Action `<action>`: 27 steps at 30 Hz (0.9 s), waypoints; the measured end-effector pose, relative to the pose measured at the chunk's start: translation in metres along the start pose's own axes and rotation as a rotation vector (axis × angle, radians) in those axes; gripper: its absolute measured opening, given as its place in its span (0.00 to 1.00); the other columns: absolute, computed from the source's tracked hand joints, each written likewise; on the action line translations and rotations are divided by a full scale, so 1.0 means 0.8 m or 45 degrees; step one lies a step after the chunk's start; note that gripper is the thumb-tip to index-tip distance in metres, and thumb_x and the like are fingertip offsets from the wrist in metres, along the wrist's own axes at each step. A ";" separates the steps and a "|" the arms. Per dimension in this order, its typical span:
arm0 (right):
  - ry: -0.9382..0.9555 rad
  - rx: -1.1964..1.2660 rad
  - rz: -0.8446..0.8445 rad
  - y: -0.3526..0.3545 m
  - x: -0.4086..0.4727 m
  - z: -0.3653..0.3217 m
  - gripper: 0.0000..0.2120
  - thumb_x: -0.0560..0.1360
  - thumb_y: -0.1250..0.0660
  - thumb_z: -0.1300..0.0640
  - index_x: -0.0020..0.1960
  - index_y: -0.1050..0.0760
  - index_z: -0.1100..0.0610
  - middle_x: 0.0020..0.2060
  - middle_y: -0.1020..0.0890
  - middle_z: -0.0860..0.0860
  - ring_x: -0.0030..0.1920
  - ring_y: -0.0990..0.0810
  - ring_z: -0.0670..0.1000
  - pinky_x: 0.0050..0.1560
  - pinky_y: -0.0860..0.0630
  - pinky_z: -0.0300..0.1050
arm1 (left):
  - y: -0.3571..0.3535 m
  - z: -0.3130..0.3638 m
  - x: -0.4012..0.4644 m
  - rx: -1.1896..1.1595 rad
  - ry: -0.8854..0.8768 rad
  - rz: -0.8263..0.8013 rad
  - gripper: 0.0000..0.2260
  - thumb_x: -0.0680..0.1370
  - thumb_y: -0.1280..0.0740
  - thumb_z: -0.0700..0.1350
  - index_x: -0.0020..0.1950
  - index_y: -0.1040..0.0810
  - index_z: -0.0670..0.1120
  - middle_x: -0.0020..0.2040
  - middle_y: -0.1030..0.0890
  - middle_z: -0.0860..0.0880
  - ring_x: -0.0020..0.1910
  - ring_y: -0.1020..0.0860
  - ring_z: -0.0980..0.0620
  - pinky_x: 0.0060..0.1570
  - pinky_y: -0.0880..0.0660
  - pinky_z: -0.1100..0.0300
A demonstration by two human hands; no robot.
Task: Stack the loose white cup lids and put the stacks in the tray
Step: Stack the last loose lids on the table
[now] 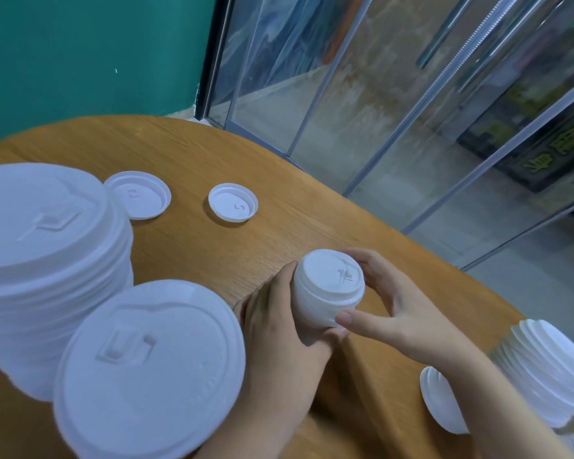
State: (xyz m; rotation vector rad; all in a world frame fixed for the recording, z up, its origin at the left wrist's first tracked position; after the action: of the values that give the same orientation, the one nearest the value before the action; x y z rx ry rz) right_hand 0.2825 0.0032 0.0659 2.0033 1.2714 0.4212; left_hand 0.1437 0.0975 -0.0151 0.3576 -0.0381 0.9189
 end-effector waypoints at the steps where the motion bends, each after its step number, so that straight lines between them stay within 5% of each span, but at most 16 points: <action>1: 0.005 -0.002 0.007 0.001 0.000 0.000 0.32 0.70 0.25 0.41 0.71 0.29 0.46 0.67 0.21 0.42 0.71 0.26 0.47 0.74 0.32 0.55 | 0.000 0.000 -0.001 -0.010 0.009 -0.003 0.40 0.64 0.18 0.58 0.70 0.35 0.67 0.64 0.26 0.70 0.64 0.38 0.76 0.67 0.51 0.76; 10: 0.007 -0.082 -0.003 0.003 0.005 -0.008 0.25 0.73 0.29 0.38 0.66 0.24 0.44 0.61 0.18 0.40 0.66 0.22 0.45 0.70 0.27 0.51 | 0.000 0.000 0.002 0.001 0.013 -0.008 0.37 0.63 0.18 0.58 0.69 0.29 0.62 0.62 0.21 0.66 0.65 0.26 0.61 0.65 0.51 0.78; 18: 0.024 -0.170 -0.036 0.013 0.006 -0.010 0.26 0.70 0.26 0.36 0.65 0.24 0.42 0.61 0.19 0.37 0.67 0.23 0.43 0.71 0.28 0.50 | 0.002 0.004 0.000 -0.021 0.020 -0.018 0.38 0.63 0.17 0.58 0.70 0.29 0.61 0.62 0.21 0.64 0.59 0.37 0.72 0.63 0.54 0.81; 27: 0.053 -0.125 -0.007 0.039 0.055 -0.023 0.27 0.72 0.30 0.34 0.65 0.23 0.47 0.59 0.17 0.41 0.63 0.20 0.42 0.66 0.25 0.45 | -0.002 0.001 -0.002 -0.026 0.027 0.001 0.38 0.64 0.22 0.65 0.72 0.32 0.63 0.66 0.25 0.68 0.67 0.32 0.66 0.67 0.52 0.77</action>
State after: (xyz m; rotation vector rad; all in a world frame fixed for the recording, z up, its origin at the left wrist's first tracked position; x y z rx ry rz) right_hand 0.3115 0.0411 0.0964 1.9173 1.2573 0.5153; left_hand 0.1438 0.0951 -0.0153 0.3292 -0.0281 0.9220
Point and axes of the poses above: each hand's wrist, its own x-axis towards the middle knuckle, its own y-axis out of the back of the hand, z = x × y, the point moved 3 cm from there along x, towards the middle knuckle
